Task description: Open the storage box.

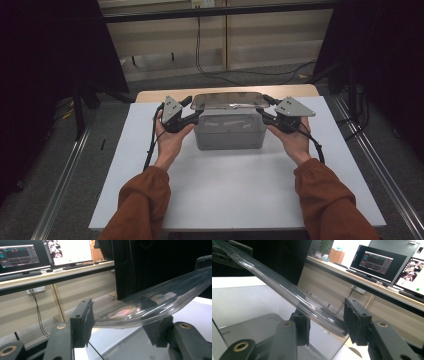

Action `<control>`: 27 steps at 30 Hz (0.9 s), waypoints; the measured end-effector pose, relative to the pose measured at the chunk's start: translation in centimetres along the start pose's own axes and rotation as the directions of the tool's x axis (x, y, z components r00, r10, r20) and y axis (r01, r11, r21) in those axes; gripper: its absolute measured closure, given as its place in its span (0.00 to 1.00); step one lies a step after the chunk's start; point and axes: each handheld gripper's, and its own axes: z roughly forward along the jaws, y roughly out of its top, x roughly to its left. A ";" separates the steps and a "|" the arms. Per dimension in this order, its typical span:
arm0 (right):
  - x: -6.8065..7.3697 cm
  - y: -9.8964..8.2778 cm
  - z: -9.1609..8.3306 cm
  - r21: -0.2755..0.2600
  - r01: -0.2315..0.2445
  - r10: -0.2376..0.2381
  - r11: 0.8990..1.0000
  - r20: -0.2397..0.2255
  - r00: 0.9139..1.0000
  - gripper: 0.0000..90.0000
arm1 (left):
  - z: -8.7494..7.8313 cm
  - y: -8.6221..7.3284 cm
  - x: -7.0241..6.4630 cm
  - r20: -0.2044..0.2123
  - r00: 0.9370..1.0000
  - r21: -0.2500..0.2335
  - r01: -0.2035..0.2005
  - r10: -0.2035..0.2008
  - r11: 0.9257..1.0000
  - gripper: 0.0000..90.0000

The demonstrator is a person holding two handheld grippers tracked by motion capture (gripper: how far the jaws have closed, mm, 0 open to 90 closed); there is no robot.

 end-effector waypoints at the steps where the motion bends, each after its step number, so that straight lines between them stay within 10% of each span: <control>1: -0.1 0.0 0.0 -0.003 -0.001 0.001 1.000 -0.001 1.000 0.63 | 0.1 0.0 0.0 -0.003 1.000 -0.001 0.003 -0.003 1.000 0.50; 27: -2.1 0.5 1.3 -0.011 -0.057 0.058 0.998 0.006 0.998 0.64 | 1.5 0.8 1.0 -0.018 1.000 -0.019 -0.025 0.024 1.000 0.63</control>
